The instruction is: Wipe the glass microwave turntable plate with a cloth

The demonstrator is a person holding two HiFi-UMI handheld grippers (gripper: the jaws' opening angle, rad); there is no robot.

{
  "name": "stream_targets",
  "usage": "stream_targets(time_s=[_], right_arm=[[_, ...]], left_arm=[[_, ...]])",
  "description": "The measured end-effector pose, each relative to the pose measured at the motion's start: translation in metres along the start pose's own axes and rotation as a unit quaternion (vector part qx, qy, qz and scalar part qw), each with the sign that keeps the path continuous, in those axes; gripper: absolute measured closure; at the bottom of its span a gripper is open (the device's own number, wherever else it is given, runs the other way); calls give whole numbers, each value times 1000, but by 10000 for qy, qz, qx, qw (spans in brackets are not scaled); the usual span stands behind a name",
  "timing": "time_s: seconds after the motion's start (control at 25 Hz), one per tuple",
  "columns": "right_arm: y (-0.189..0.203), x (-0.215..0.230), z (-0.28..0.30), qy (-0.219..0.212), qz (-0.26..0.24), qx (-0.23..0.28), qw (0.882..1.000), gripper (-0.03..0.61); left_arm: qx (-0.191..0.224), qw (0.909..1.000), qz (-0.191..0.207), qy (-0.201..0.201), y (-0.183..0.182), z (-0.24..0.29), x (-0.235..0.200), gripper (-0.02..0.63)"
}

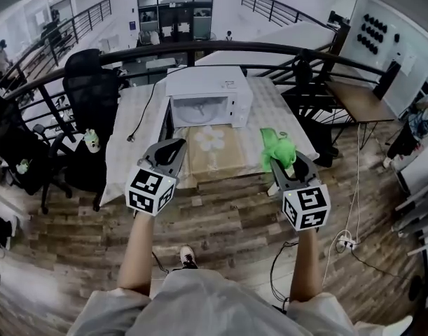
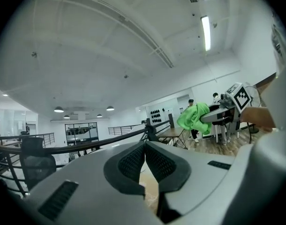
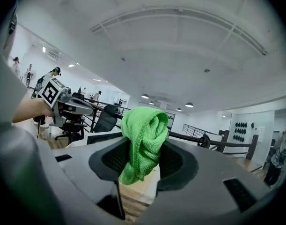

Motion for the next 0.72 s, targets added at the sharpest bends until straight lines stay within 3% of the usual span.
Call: stream_targets(time_s=[0.32, 0.72], right_arm=[[-3, -7, 106, -27, 89, -243, 9997, 399], [11, -16, 206, -179, 145, -412, 9989, 399]], left_arm=[[-207, 9988, -205, 405, 16, 69, -78, 594], [-377, 9979, -335, 414, 39, 118, -142, 594]])
Point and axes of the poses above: the fingertips, and each gripper's own axes: z forward along the fingers, x to its right, y out of its underside, the point moved 5 cm from there along -z, backward along the fingers, and after that the axes turned 9 degrees about -z, right-handed, at the moved point
